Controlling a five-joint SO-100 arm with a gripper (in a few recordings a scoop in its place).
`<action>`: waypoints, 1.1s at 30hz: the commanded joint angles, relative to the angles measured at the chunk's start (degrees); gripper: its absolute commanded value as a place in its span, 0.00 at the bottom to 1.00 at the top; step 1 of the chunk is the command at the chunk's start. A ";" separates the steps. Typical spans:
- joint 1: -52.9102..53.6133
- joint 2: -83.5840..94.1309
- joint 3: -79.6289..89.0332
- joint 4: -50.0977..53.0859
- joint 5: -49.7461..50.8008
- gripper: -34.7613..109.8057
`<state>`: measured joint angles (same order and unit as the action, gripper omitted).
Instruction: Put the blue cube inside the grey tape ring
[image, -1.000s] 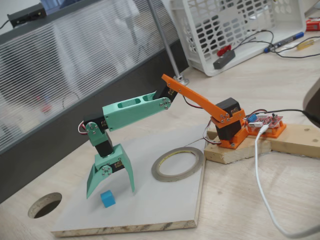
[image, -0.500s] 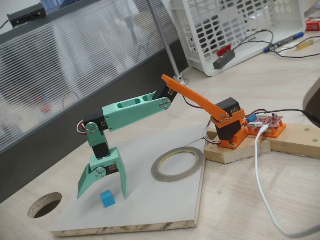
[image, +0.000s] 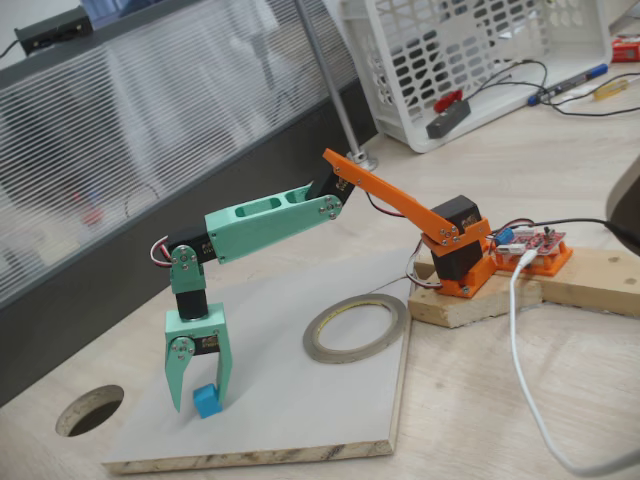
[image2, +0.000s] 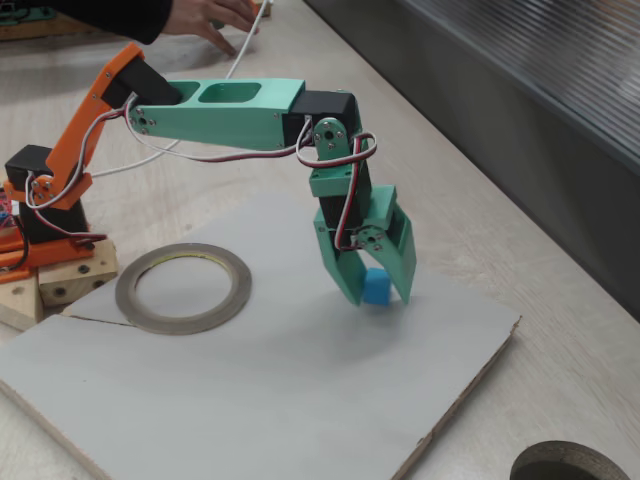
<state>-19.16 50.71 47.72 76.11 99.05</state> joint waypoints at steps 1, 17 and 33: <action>-0.88 0.70 -1.41 -1.93 0.35 0.45; -0.88 0.62 -0.70 -1.23 0.35 0.41; -0.88 0.53 -0.62 -1.14 0.44 0.40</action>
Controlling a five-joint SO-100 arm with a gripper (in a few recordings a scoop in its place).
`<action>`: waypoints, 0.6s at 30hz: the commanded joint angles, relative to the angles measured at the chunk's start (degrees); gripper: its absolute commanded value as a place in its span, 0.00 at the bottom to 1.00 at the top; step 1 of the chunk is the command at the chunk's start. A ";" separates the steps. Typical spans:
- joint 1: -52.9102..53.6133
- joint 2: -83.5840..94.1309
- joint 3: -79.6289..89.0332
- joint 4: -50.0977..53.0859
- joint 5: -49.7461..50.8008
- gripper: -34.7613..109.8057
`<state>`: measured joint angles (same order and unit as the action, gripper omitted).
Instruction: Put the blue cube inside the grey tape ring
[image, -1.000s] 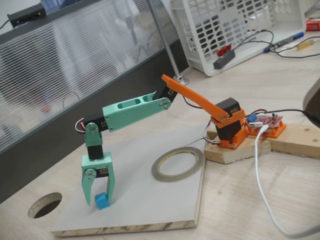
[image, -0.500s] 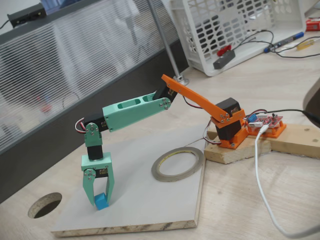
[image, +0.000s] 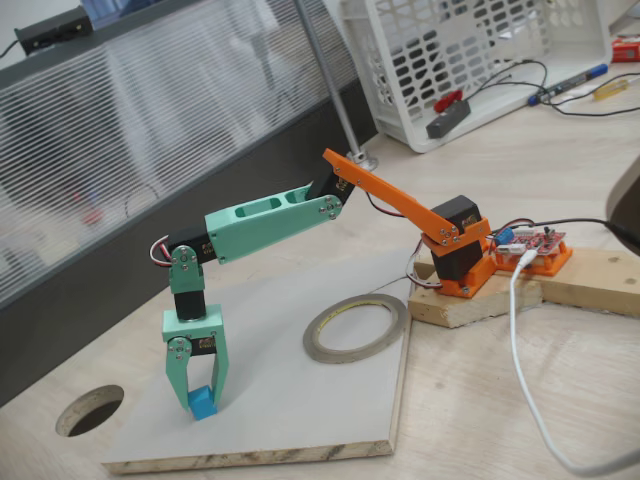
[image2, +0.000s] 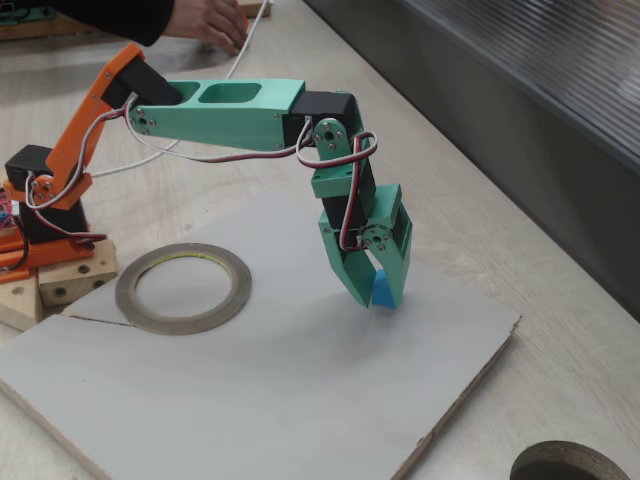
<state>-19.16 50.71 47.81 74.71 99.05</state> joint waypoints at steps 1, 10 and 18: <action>-0.88 0.53 -0.70 0.26 0.44 0.40; -0.88 0.53 -0.70 -0.44 0.44 0.29; -0.88 0.53 -0.70 -0.44 0.44 0.24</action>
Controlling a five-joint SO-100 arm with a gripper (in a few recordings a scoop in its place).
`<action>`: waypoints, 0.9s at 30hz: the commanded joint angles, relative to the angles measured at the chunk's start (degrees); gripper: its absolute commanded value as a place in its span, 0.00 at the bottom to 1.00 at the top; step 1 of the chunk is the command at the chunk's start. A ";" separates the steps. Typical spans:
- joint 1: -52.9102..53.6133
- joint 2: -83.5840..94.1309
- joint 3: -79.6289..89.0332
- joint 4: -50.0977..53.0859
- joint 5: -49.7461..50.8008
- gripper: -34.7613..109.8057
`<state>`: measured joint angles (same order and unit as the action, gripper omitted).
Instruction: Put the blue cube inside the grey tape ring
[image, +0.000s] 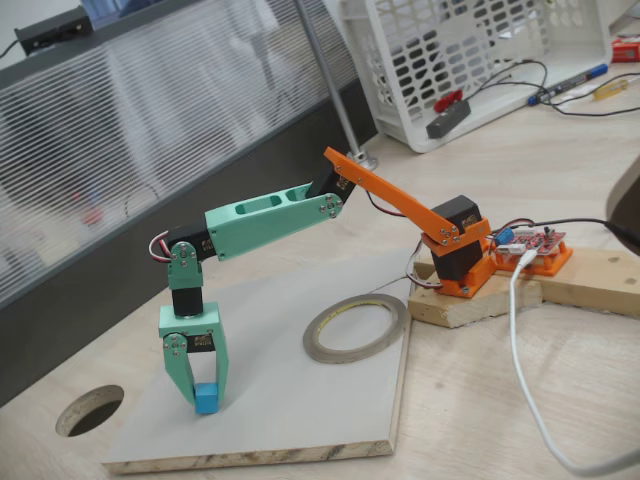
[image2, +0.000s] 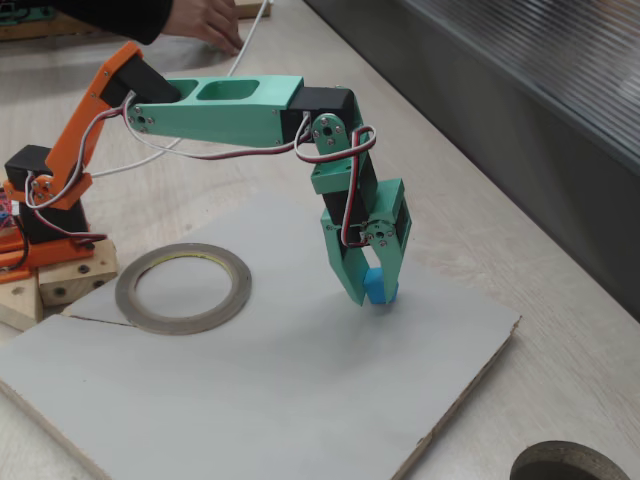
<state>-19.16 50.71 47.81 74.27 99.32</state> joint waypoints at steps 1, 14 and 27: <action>-0.88 0.62 -0.70 0.00 0.18 0.24; -0.97 16.87 -0.62 0.62 0.62 0.24; 2.99 19.42 10.28 0.00 0.62 0.24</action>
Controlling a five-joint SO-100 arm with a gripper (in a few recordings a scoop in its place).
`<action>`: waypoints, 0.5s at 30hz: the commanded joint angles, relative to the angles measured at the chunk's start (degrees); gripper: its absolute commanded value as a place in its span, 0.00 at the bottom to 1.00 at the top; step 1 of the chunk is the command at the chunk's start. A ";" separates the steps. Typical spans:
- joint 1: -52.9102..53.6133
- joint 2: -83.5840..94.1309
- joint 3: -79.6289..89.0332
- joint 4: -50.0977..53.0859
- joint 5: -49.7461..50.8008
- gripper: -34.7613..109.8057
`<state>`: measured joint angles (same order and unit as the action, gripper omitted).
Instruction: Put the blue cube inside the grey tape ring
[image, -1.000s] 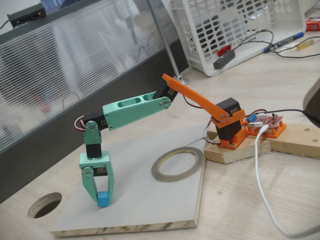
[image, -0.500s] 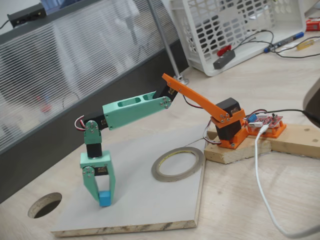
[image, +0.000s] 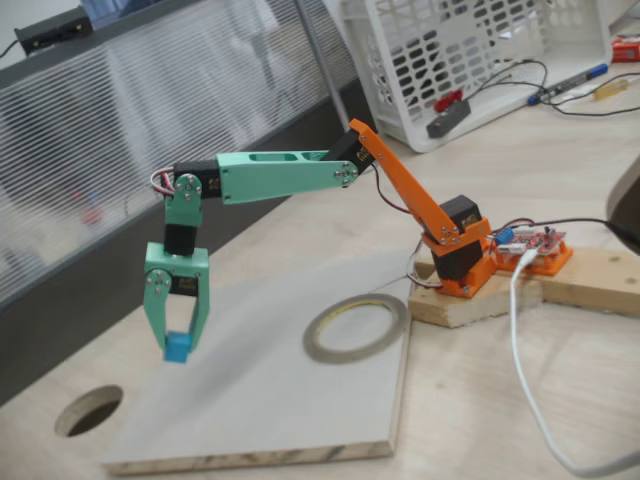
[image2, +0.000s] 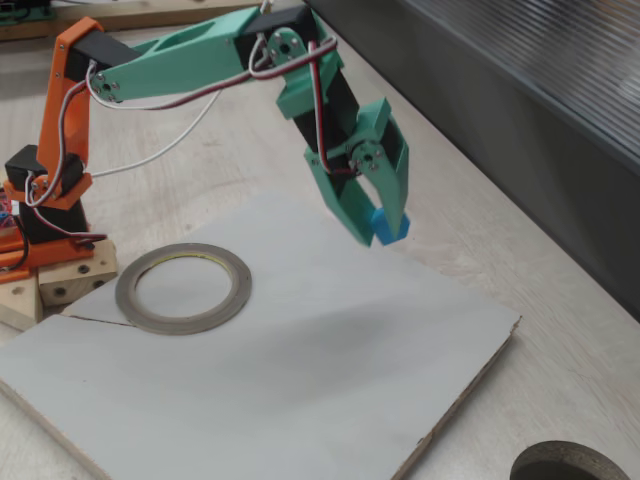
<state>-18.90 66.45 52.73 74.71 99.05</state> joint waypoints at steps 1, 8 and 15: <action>5.19 4.22 8.26 -0.44 0.88 0.24; 24.43 14.77 16.96 -0.44 0.62 0.24; 26.63 21.80 26.28 0.26 0.53 0.24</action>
<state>6.68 80.24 74.79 74.71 99.05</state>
